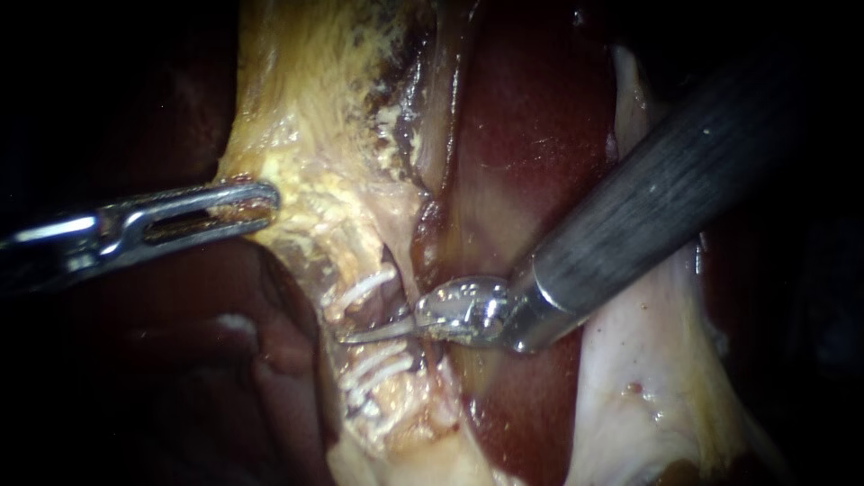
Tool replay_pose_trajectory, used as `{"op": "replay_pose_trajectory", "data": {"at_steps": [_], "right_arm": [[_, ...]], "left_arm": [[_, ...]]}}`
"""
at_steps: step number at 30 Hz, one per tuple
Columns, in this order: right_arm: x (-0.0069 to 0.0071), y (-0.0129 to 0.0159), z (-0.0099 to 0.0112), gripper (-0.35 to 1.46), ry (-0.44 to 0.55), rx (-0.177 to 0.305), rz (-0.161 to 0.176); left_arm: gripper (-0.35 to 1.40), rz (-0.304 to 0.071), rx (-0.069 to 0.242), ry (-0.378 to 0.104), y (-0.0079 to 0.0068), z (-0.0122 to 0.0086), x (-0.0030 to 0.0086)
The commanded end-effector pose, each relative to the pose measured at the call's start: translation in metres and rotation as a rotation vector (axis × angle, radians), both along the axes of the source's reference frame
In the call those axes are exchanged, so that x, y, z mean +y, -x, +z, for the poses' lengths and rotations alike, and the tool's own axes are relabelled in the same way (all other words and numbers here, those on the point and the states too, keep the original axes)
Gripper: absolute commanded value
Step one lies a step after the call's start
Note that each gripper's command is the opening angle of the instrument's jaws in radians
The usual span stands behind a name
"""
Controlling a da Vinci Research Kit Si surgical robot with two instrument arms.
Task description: Go back from the cut left tube
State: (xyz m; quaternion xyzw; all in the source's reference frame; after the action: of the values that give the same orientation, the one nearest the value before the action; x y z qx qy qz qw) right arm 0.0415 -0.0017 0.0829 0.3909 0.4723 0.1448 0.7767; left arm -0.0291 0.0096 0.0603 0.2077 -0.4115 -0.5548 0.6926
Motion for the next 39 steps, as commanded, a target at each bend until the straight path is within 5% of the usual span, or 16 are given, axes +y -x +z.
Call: {"op": "replay_pose_trajectory", "data": {"at_steps": [1, 4, 8, 15, 26, 32, 39], "right_arm": [[0.0000, 0.0001, 0.0000, -0.35, 0.000, 0.000, 0.000], [0.0000, 0.0001, 0.0000, -0.32, 0.000, 0.000, 0.000], [0.0000, 0.0000, -0.0001, 0.37, 0.000, 0.000, 0.000], [0.0000, 0.0001, -0.0001, 0.79, 0.006, -0.006, 0.012], [-0.0002, 0.0006, -0.0009, 0.96, 0.026, 0.006, 0.005], [-0.0006, 0.0024, -0.0029, 1.11, 0.126, 0.071, -0.036], [0.0009, 0.0061, -0.0054, 1.33, 0.306, 0.107, -0.014]], "left_arm": [[-0.35, 0.000, 0.000, 0.000, 0.0000, 0.0000, 0.0000], [-0.35, 0.000, 0.000, 0.000, 0.0000, 0.0000, 0.0000], [-0.35, 0.000, 0.000, 0.001, 0.0000, 0.0000, -0.0001], [-0.35, 0.000, 0.000, 0.001, 0.0000, 0.0001, -0.0001], [-0.35, 0.000, 0.000, 0.001, 0.0000, 0.0001, -0.0001], [-0.35, 0.001, 0.000, 0.001, -0.0001, 0.0003, -0.0001], [-0.35, 0.002, -0.001, 0.003, -0.0003, 0.0009, 0.0000]]}}
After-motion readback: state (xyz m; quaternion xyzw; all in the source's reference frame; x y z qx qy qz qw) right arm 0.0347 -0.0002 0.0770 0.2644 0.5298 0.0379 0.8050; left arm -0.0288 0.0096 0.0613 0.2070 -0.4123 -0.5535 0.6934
